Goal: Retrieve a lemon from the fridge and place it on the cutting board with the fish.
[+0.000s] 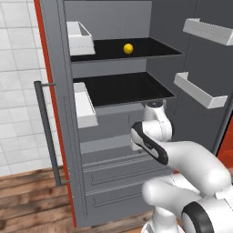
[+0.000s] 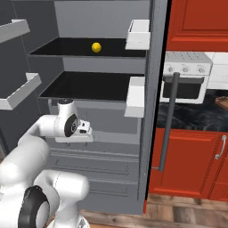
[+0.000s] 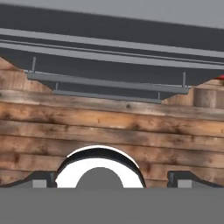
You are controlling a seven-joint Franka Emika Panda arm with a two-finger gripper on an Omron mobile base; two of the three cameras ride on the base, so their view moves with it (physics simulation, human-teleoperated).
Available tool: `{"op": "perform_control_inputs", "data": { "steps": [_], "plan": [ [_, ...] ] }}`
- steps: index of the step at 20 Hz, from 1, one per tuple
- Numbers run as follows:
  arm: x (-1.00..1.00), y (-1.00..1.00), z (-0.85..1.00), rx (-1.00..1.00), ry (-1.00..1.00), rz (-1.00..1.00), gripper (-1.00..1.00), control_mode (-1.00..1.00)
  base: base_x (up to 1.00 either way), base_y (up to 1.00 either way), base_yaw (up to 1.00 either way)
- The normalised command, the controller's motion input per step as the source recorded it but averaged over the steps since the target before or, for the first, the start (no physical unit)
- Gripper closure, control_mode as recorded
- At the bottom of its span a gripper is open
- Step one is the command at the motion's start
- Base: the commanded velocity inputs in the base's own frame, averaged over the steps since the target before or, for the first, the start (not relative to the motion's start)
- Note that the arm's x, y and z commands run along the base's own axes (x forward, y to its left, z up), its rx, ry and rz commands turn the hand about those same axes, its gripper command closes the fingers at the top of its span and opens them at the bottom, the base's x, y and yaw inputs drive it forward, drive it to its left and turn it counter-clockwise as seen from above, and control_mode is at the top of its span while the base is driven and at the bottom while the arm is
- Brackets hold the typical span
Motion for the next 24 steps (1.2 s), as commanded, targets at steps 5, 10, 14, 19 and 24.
{"op": "perform_control_inputs", "data": {
  "steps": [5, 10, 14, 19, 24],
  "plan": [
    [0.0, 0.01, -0.01, 0.0, 0.0, 0.0, -1.0, -1.0, 0.0, 0.0, 0.0],
    [-0.16, 0.06, 0.2, 0.0, -0.09, -0.09, -1.0, -1.0, 0.0, 0.0, 0.0],
    [-0.21, 0.05, 0.48, 0.0, -0.06, -0.27, -1.0, -1.0, 0.0, 0.0, 0.0],
    [-0.29, 0.0, 0.44, 0.03, -0.01, -0.26, -1.0, -1.0, 0.0, 0.0, 0.0],
    [-0.38, 0.0, 0.34, 0.03, -0.04, -0.05, -1.0, -1.0, 0.0, 0.0, 0.0]
  ]
}}
